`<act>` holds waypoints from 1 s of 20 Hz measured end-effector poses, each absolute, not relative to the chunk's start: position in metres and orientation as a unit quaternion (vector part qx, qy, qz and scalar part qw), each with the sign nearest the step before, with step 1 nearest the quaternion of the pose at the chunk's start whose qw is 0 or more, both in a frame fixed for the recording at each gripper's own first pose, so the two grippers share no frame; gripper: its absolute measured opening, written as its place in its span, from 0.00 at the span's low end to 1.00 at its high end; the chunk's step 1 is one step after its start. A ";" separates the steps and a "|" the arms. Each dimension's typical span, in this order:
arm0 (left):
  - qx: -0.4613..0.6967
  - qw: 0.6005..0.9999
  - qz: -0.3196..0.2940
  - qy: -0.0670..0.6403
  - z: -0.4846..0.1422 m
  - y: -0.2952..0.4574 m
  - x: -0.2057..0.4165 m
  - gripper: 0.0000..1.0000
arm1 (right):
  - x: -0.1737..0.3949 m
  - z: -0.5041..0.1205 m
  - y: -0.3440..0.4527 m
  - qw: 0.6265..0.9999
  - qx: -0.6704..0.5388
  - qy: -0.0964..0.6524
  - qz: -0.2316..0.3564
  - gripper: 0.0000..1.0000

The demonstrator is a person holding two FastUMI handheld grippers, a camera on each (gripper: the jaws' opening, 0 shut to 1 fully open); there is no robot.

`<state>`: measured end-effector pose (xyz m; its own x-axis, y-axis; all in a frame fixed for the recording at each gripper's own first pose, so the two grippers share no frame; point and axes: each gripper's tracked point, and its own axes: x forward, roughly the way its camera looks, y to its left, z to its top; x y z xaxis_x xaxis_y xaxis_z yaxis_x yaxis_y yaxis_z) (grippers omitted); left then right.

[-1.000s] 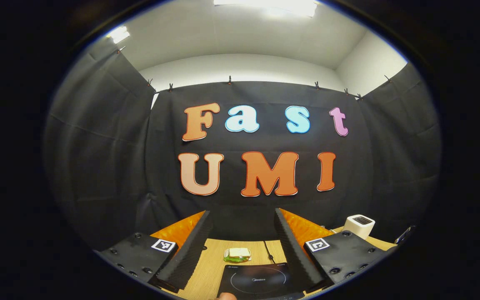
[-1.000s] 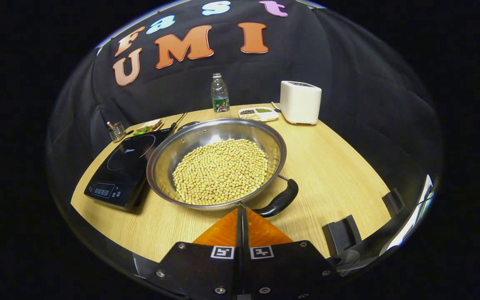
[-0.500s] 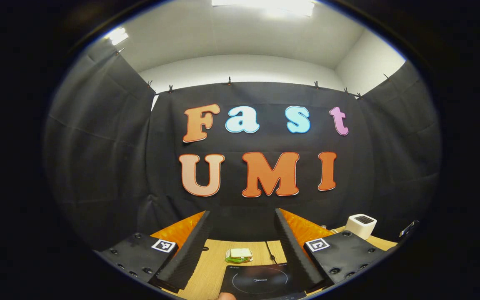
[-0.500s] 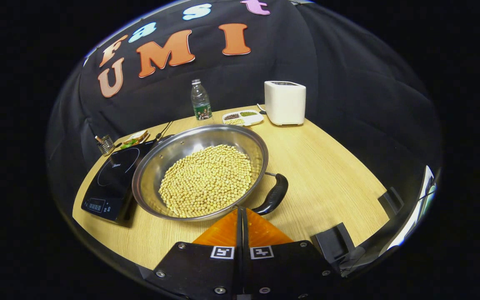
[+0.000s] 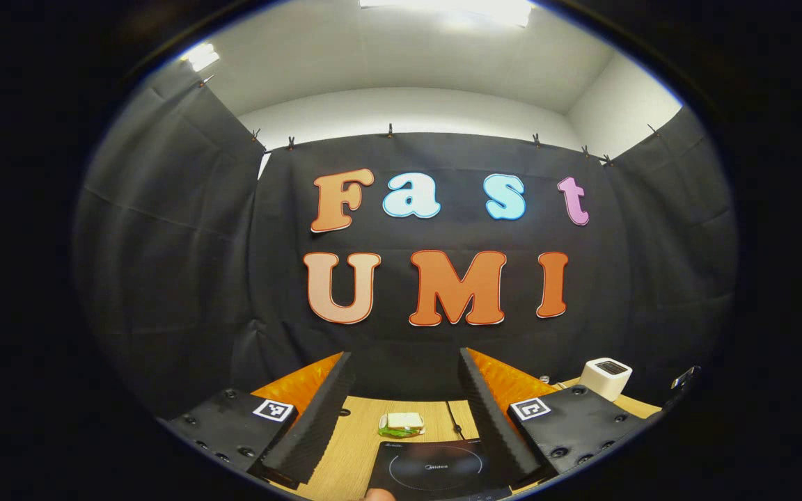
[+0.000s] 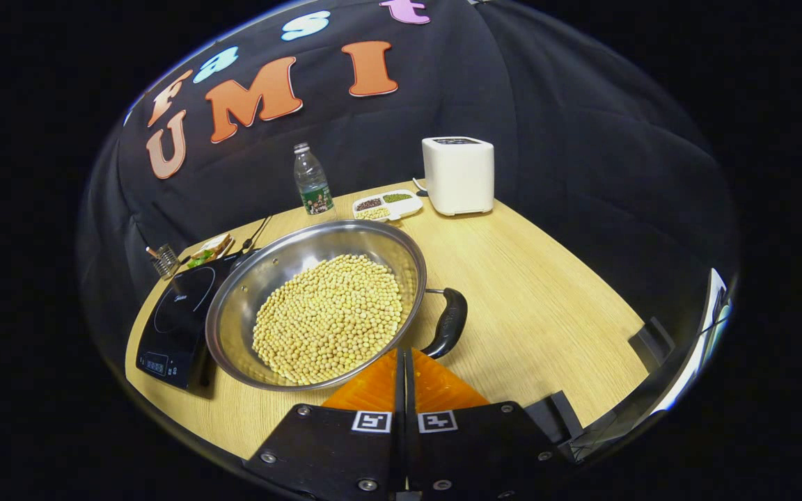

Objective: First push the handle of the pot to place it horizontally, then grasp the pot with both hands and set it on the induction cooktop.

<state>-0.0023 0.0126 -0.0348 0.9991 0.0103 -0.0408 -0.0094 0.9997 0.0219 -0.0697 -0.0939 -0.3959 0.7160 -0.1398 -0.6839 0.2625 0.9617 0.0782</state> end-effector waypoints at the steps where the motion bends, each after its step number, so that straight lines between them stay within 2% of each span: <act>1: 0.012 1.000 0.006 0.019 -0.033 0.013 -0.002 0.97 | -0.066 -0.396 -0.095 0.922 0.087 0.360 -0.111 0.00; 20: 0.010 1.000 0.002 0.013 -0.028 0.002 0.000 0.98 | -0.001 -0.405 -0.123 0.920 0.100 0.356 -0.130 0.00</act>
